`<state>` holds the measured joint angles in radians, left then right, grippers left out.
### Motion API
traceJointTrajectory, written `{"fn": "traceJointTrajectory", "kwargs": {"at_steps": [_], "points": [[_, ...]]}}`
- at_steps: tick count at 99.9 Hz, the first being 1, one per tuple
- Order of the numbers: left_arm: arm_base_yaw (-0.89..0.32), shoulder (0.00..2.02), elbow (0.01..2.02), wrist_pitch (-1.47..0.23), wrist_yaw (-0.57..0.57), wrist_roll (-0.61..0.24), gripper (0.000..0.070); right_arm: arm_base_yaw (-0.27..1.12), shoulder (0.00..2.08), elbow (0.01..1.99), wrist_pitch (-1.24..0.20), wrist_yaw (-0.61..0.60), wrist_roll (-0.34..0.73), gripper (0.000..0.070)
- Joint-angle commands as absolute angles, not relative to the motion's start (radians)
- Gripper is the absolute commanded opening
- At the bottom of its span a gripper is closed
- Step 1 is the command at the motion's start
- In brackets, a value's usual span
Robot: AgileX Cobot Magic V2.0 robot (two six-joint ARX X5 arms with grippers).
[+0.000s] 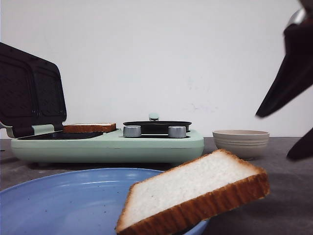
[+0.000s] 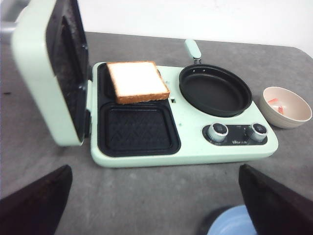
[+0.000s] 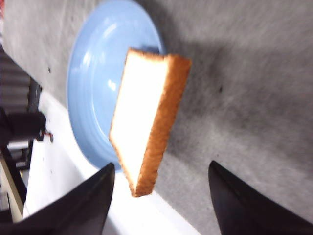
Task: Make breakfast with bread and shrimp
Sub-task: 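Grasp the remaining bread slice on the blue plate with right gripper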
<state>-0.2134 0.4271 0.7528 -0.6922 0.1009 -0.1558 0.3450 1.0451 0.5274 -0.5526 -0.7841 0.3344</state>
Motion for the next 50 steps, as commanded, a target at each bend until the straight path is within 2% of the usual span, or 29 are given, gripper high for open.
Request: {"fn": "traceJointTrajectory", "kwargs": {"at_steps": [1,50], "points": [[-0.214,0.401,0.741,-0.695,0.096,-0.157,0.0700,0.372,1.079,0.529,-0.528,-0.786,0.342,0.0377],[-0.214,0.312,0.707,-0.740,0.097,-0.171,0.0700,0.488,1.211,0.529,-0.389,-0.784,0.410,0.0377]]}}
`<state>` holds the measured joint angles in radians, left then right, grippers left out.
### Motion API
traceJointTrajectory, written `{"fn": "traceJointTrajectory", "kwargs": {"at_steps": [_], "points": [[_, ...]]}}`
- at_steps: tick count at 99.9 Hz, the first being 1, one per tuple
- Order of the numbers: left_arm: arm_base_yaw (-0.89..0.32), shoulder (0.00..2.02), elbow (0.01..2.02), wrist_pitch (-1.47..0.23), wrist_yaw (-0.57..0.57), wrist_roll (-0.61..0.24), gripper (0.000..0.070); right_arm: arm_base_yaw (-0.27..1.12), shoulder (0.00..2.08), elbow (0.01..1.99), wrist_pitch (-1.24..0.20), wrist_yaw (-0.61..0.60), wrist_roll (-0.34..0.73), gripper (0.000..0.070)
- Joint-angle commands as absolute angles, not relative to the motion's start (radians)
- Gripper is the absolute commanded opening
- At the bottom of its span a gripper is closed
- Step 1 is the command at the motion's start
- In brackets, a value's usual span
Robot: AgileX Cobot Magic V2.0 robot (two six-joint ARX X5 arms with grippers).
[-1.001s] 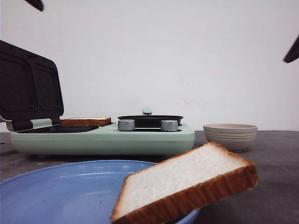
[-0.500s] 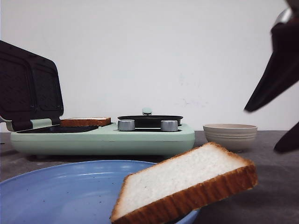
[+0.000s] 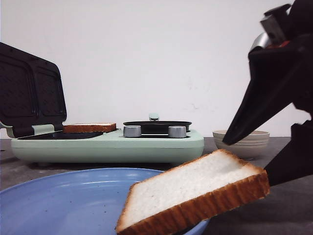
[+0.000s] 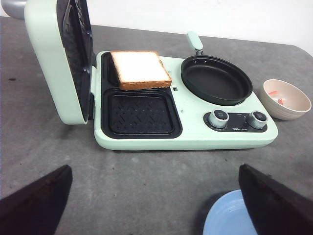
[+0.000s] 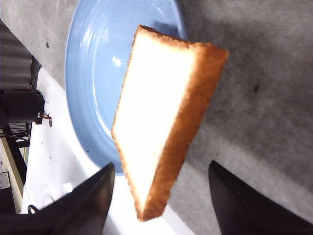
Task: Make breakfast with bread and shrimp
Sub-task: 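Grasp the remaining bread slice on the blue plate with right gripper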
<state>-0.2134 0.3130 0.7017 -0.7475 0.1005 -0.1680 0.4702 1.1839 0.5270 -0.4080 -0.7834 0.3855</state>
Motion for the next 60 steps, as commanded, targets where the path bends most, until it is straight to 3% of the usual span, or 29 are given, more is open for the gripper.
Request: {"fn": "traceJointTrajectory", "kwargs": {"at_steps": [1,43,50,60], "points": [[-0.214,0.312,0.707,-0.740,0.097,-0.171,0.0700,0.491,1.214,0.529,-0.386,-0.783,0.410,0.0376],[-0.214,0.312,0.707,-0.741,0.097,-0.166,0.0700,0.575,1.283,0.529,-0.311,-0.748,0.457,0.0370],[-0.214,0.312,0.707,-0.741,0.097,-0.166,0.0700,0.588,1.283,0.529,-0.306,-0.730,0.461,0.0277],[-0.214,0.312,0.707,-0.741,0.097,-0.166,0.0700,0.596,1.283,0.529,-0.302,-0.720,0.463,0.0033]]}}
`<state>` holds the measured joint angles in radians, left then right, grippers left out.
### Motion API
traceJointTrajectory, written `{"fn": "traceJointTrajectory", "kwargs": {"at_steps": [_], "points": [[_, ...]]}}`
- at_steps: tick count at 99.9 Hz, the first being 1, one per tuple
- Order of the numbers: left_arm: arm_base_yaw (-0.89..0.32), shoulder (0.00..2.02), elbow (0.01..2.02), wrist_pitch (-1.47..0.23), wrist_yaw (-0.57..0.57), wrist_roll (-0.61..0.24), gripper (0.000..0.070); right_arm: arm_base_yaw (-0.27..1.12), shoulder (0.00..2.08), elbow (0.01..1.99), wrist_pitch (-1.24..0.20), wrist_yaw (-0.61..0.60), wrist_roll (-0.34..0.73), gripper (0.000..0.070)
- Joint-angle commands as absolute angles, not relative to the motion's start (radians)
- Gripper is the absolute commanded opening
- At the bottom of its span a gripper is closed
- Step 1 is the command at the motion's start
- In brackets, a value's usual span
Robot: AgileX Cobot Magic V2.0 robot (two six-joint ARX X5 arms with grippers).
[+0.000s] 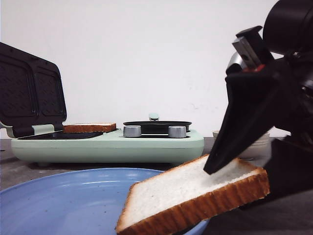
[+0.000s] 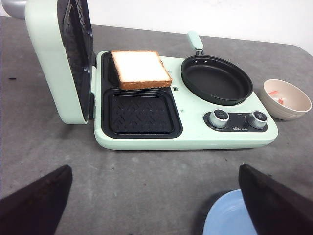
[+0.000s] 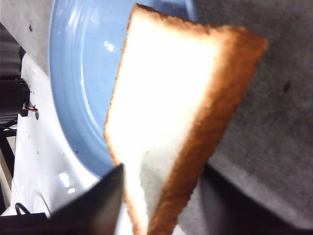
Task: Make breakfast with bread and shrimp
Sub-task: 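Grasp the remaining bread slice on the blue plate with right gripper, then carry the slice over the press and lower onto the near plate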
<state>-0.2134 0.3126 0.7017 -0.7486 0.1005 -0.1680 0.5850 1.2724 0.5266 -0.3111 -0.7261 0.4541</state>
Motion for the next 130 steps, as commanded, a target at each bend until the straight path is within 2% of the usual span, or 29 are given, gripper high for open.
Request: {"fn": "traceJointTrajectory", "kwargs": {"at_steps": [1,33,60,83,105,130], "points": [[-0.214,0.312,0.707,-0.741,0.097,-0.166,0.0700,0.596,1.283,0.529,-0.303,-0.720,0.463,0.0014],[-0.214,0.312,0.707,-0.740,0.097,-0.166,0.0700,0.599,1.234,0.529,-0.290,-0.707,0.478,0.0000],[-0.214,0.312,0.707,-0.740,0.097,-0.166,0.0700,0.599,1.091,0.543,-0.171,-0.722,0.612,0.0000],[-0.214,0.312,0.707,-0.735,0.097,-0.167,0.0700,0.599,1.079,0.629,-0.096,-0.734,0.696,0.0000],[-0.214,0.312,0.707,-0.733,0.096,-0.167,0.0700,0.599,1.166,0.770,-0.093,-0.736,0.700,0.0000],[-0.214,0.312,0.707,-0.733,0.093,-0.167,0.0700,0.600,1.387,0.986,-0.089,-0.760,0.691,0.0000]]}}
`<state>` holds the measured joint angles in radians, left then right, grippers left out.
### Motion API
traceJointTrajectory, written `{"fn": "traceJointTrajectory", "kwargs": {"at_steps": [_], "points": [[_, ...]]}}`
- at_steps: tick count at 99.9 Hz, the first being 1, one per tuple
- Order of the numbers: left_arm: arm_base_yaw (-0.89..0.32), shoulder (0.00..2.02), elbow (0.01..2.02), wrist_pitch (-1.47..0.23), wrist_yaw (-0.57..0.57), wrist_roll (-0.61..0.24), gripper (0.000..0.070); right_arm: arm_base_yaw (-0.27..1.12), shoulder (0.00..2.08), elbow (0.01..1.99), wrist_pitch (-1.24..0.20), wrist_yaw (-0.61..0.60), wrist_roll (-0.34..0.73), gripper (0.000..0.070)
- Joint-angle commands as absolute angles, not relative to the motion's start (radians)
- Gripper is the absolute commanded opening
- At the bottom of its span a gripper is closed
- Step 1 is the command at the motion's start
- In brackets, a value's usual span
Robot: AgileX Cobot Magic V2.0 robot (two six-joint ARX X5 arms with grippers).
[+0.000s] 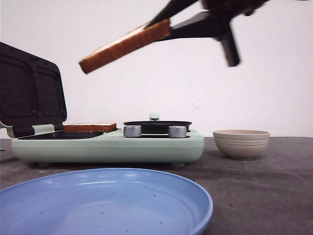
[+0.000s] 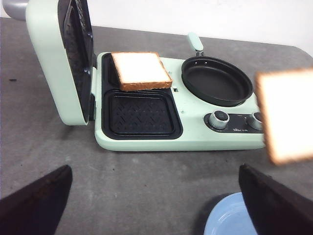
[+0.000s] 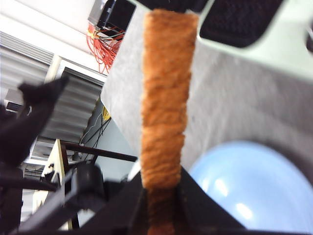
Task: Make breakfast with bread and shrimp
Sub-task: 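Carry the slice over the press and lower onto the near plate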
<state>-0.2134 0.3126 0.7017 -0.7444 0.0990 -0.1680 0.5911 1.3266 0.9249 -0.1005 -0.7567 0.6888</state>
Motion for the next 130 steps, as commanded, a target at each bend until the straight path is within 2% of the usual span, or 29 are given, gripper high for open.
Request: {"fn": "traceJointTrajectory", "kwargs": {"at_steps": [1,43,70,94,130], "points": [[-0.214,0.312,0.707,-0.733,0.093,-0.167,0.0700,0.600,1.397,0.995,-0.089,-0.760,0.691,0.0000],[-0.214,0.311,0.707,-0.733,0.070,-0.167,0.0700,0.620,1.812,1.420,-0.091,-0.790,0.703,0.0000],[-0.214,0.311,0.707,-0.733,0.070,-0.167,0.0700,0.650,2.032,1.616,-0.099,-0.805,0.723,0.0000],[-0.214,0.311,0.707,-0.733,0.070,-0.167,0.0700,0.668,2.132,1.670,-0.104,-0.775,0.734,0.0000],[-0.214,0.311,0.707,-0.715,0.067,-0.168,0.0700,0.678,2.167,1.670,-0.112,-0.688,0.731,0.0000]]}}
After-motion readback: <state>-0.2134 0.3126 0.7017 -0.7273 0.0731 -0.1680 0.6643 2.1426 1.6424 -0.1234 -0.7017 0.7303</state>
